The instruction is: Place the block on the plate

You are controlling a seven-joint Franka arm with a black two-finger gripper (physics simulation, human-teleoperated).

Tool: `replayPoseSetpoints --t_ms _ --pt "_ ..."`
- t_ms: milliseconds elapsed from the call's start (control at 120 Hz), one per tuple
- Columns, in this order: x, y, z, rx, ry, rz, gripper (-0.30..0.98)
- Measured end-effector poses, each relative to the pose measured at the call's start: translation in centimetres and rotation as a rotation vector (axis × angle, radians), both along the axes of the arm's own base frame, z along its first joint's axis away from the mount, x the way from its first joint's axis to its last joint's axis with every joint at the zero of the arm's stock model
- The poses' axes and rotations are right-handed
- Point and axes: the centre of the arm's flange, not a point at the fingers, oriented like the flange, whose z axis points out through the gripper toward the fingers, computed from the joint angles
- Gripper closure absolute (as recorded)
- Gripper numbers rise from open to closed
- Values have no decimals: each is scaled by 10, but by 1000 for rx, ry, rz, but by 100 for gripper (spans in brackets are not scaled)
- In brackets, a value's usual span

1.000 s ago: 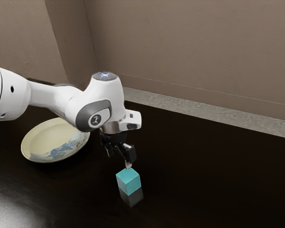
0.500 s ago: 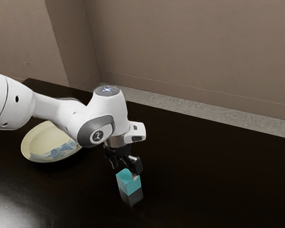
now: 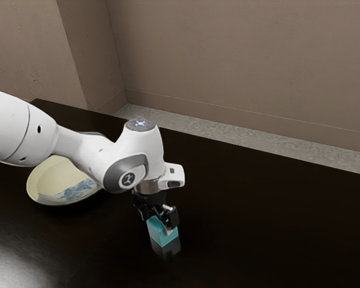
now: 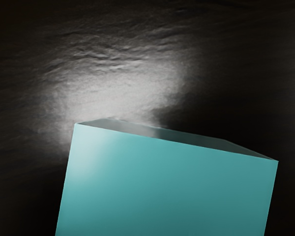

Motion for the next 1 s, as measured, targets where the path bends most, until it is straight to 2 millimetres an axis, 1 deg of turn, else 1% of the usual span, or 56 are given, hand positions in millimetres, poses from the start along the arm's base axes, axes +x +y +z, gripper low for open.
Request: replayPoseSetpoints --t_ms 283,367,542,667,783,850,1000 --pt "4 -3 -15 7 14 -29 1" --pt "6 -4 -18 7 16 -36 7" --pt "8 -9 -21 5 15 -49 23" --pt "9 -9 -20 5 9 -50 27" --pt "10 -10 -14 4 -3 -53 32" --pt "11 -10 -7 4 -17 -54 33" --pt "12 -10 16 0 -54 -49 34"
